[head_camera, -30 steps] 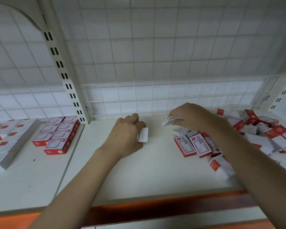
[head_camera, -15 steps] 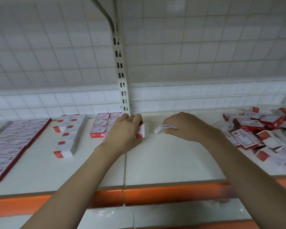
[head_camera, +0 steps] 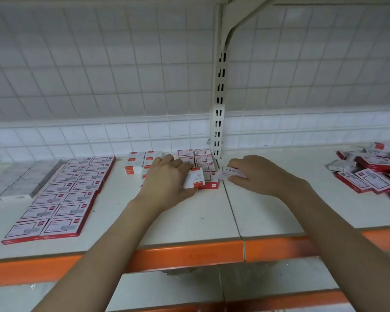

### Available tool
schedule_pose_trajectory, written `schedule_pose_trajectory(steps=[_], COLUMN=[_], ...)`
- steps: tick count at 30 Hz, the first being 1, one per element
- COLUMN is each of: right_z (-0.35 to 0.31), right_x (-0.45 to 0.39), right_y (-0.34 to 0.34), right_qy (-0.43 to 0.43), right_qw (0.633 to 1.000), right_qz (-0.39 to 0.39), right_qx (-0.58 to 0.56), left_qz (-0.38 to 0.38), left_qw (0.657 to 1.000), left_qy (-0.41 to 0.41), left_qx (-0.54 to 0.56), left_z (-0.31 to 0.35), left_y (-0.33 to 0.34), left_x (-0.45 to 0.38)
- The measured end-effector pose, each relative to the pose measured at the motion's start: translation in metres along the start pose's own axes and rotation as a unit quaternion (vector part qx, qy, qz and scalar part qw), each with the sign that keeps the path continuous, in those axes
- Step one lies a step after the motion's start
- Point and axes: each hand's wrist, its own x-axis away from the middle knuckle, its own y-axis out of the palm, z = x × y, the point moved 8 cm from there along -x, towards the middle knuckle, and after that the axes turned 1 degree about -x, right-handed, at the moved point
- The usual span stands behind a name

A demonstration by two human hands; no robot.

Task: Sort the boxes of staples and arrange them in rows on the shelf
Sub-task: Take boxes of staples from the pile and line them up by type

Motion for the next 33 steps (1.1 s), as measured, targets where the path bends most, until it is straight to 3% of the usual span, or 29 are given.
schedule_pose_trajectory(steps=[7, 14, 23, 33], right_z=[-0.016, -0.016, -0.009, -0.018], right_x=[-0.002, -0.003, -0.007, -0.016], right_y=[0.005, 0.01, 0.018, 0.025], right_qy=[0.009, -0.015, -0.046, -0.075], right_qw=[0.994, 0.995, 0.994, 0.992], right_qz=[-0.039, -0.039, -0.035, -0.023], right_qx=[-0.1, -0.092, -0.093, -0.099], left_qz=[-0.003, 0.019, -0.095, 0.035], left_qw=[0.99, 0.997, 0.978, 0.968], left_qy=[-0.059, -0.052, -0.127, -0.201], left_qx=[0.126, 0.053, 0.133, 0.144], left_z=[-0.017, -0.011, -0.011, -0.034], left_y=[0.001, -0.002, 0.019, 0.001], left_x=[0.012, 0.021, 0.035, 0.038])
